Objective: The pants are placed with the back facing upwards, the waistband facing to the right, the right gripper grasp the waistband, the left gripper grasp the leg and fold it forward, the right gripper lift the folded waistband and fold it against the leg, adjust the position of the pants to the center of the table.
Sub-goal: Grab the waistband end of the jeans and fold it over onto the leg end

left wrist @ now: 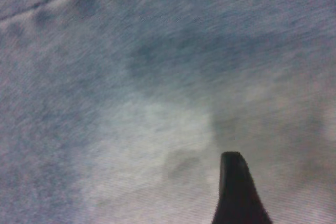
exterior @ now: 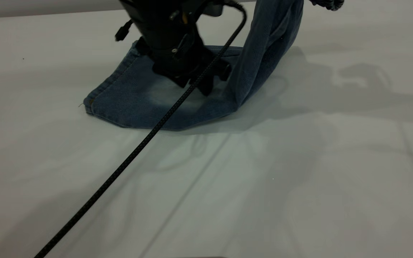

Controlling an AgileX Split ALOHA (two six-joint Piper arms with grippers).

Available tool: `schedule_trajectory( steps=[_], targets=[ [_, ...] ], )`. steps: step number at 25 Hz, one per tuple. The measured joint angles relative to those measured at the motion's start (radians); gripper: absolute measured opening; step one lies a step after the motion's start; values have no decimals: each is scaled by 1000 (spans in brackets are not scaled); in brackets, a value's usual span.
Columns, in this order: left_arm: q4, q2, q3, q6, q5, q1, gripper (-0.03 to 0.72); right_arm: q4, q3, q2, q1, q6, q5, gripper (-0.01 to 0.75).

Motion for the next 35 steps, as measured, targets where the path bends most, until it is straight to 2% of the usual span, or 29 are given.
schedule_trajectory(
  steps=[4,9,12,16,25,28,30,31,35],
  targets=[
    [1,27,0,0,3,-17,392,51,0,0,0,-7,38,71],
    [0,38,0,7,-23,-86,392,71,1,0,0,-17,40,71],
    [-1,21,0,12,-18,-95,392,70,1,-1,0,-26,40,71],
    [-1,-53,0,13,16,-57,392,63,1,-1,0,-41,40,71],
    [1,-298,0,19,125,112,392,33,1,-1,8,-45,44,71],
    [2,-411,0,19,150,150,392,28,1,-1,59,-50,33,71],
    [18,-523,0,20,155,160,392,27,1,-1,140,-69,-26,71],
    [39,-586,0,20,158,160,392,38,1,-1,195,-87,-98,71],
    [47,-688,0,21,169,160,392,90,1,-1,301,-136,-287,71]
  ],
)
